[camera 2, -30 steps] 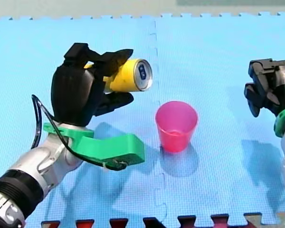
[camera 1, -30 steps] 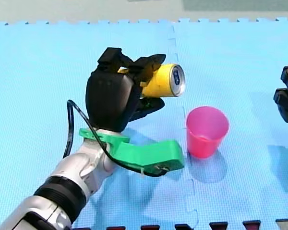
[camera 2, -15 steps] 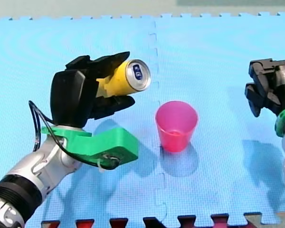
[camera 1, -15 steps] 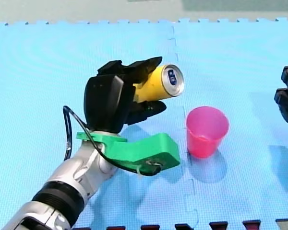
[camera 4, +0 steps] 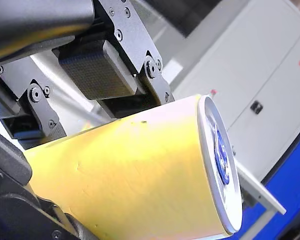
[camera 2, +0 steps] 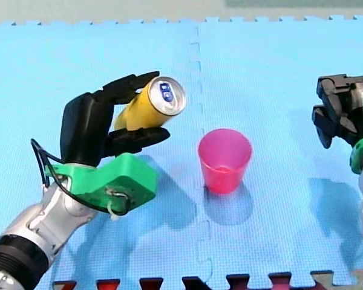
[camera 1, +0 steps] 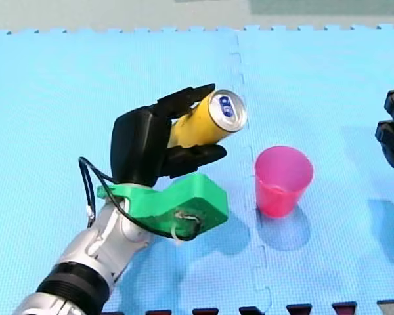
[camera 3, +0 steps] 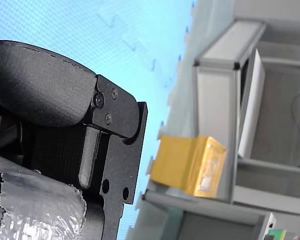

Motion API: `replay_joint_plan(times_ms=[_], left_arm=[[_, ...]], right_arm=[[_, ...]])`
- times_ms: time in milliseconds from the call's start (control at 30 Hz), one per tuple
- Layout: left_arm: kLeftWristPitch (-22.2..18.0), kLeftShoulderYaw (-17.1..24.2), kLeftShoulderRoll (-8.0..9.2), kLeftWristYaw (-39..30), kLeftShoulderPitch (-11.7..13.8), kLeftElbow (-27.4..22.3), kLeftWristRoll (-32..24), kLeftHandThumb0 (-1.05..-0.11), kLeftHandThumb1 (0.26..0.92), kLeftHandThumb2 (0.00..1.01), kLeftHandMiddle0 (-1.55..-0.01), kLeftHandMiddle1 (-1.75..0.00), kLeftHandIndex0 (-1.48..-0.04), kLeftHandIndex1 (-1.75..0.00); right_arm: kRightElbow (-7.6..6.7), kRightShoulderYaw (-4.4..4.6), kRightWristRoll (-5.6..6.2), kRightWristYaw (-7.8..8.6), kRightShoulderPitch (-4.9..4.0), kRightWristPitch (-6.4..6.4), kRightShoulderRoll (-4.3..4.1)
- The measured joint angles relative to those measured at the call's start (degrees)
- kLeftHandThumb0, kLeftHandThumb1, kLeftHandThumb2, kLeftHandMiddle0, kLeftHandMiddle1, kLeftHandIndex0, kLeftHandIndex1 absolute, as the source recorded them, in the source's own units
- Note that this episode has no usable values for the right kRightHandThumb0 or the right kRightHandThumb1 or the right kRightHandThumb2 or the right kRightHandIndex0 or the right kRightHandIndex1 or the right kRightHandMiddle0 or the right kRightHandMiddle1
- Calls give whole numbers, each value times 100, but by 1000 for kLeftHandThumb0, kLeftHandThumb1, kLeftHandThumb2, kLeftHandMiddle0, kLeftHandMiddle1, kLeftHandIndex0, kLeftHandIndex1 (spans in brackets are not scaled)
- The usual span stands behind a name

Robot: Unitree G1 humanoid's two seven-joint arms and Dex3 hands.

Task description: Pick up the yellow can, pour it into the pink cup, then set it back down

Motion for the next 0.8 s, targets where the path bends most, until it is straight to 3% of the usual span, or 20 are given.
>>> replay_joint_plan(times_ms=[167,267,433,800], left_arm=[[21,294,-154,-569,322,-220,-502,-432,775,0,-1287,-151,-1234,0],[-268,463,-250,-796,469,-133,-799,-418,771,0,-1298,-127,-1236,-2],[-738,713,-385,-1074,634,170,-1142,-403,771,1,-1310,-102,-1231,0],[-1115,1051,-535,-1645,836,356,-1482,-401,783,3,-1325,-65,-1216,0]], right_arm=[[1,0,0,0,-10,14,-1],[3,0,1,4,-10,16,-6],[3,-3,3,14,-10,16,-19],[8,-7,2,17,-10,16,-30]])
